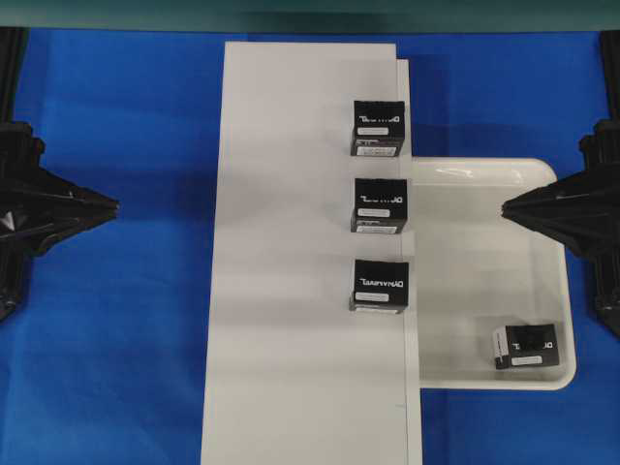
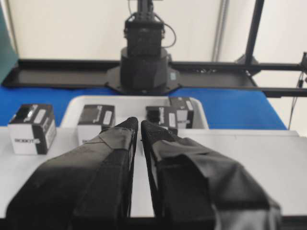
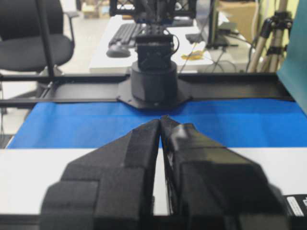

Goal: Place the box from the white plastic tray onto the white base.
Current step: 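Move the right gripper over the black-and-white box in the tray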

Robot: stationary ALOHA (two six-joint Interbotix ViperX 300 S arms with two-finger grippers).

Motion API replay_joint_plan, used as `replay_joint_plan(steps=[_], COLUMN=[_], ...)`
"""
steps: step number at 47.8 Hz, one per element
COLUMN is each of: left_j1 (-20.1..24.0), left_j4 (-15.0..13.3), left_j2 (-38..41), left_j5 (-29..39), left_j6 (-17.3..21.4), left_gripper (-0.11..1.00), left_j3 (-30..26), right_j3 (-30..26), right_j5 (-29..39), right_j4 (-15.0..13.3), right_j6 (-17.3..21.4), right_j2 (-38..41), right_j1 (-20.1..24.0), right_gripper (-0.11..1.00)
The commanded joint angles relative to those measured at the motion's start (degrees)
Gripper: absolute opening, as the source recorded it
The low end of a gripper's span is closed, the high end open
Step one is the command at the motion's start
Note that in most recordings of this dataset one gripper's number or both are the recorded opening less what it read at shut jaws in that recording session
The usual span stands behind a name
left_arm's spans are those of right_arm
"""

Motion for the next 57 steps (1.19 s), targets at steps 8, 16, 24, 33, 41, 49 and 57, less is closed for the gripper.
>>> replay_joint_plan(steps=[8, 16, 24, 33, 41, 49, 57], left_j1=[-1.0, -1.4, -1.1, -0.6, -0.5, -0.1, -0.1], left_j4=[0.6, 0.6, 0.6, 0.6, 0.6, 0.6, 0.6], left_j2=[4.6, 4.7, 5.1, 5.3, 5.4, 6.5, 7.7], left_j5=[7.4, 11.2, 13.7, 16.2, 17.8, 18.4, 18.1], left_j6=[-3.7, -4.0, -4.0, -4.0, -4.9, -5.2, -5.3], left_gripper=[0.07, -0.04, -0.05, -0.05, -0.05, -0.05, -0.05], left_j3=[-6.0, -7.1, -8.3, -10.0, -10.7, -10.8, -11.0], right_j3=[-4.3, -8.6, -11.9, -14.9, -14.8, -14.8, -13.5], right_j5=[18.7, 40.4, 53.6, 63.2, 71.1, 75.1, 73.9], right_j4=[5.0, 5.0, 5.0, 5.0, 5.2, 4.9, 4.7], right_j6=[4.9, 10.6, 11.0, 11.1, 12.2, 12.3, 12.4], right_j2=[-0.7, -1.6, -1.2, -0.4, 4.5, 12.6, 19.4], right_j1=[1.9, 2.1, 4.0, 7.6, 11.1, 11.5, 11.9], right_gripper=[0.06, 0.02, 0.02, 0.02, 0.02, 0.02, 0.02])
